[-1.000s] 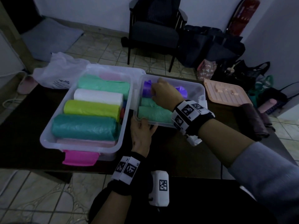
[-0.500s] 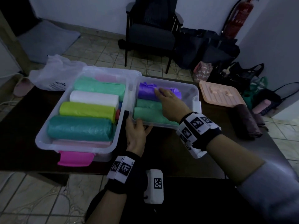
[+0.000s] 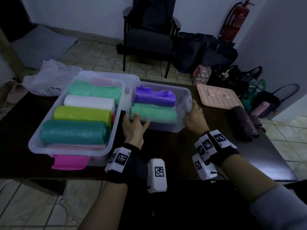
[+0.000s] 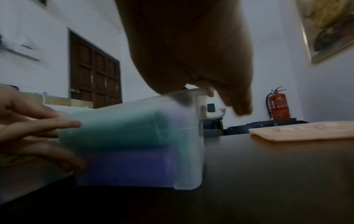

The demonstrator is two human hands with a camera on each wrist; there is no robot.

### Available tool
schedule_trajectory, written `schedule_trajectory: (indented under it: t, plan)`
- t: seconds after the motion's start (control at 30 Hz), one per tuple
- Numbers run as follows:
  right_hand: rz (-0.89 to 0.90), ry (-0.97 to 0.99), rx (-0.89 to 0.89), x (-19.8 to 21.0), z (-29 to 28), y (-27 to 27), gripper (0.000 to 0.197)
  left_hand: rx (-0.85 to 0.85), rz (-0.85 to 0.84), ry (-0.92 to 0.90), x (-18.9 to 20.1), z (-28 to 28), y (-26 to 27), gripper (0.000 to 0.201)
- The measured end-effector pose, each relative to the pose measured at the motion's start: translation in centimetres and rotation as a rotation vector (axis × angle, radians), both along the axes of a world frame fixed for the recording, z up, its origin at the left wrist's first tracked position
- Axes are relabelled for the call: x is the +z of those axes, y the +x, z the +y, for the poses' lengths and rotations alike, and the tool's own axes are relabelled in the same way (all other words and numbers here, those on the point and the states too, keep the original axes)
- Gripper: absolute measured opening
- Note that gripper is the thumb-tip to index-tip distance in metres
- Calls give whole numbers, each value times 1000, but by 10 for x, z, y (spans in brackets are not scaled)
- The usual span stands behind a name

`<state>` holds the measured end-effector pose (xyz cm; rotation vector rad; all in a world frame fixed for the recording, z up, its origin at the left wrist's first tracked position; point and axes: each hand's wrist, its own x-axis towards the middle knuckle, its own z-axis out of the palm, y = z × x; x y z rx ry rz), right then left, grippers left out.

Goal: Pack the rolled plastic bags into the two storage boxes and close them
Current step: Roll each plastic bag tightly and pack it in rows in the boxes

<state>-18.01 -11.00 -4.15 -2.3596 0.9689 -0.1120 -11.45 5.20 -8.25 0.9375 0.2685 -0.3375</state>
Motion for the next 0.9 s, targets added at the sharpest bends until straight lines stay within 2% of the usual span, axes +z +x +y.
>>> schedule_trajectory:
  t: [0.07, 0.23, 0.7, 0.9]
  plan:
    - [-73, 97, 5, -1, -2, -4, 65, 8, 3, 20, 2, -1, 0, 39]
    - [-195, 171, -27, -8, -6, -2, 61, 11, 46, 46, 11, -3, 3, 39]
    - [-223, 269, -25, -17, -15, 6, 64, -4, 105, 95, 26, -6, 4, 42]
    - [-198, 258, -47, -15, -18, 5, 62, -124, 78, 254, 20, 0, -6, 49]
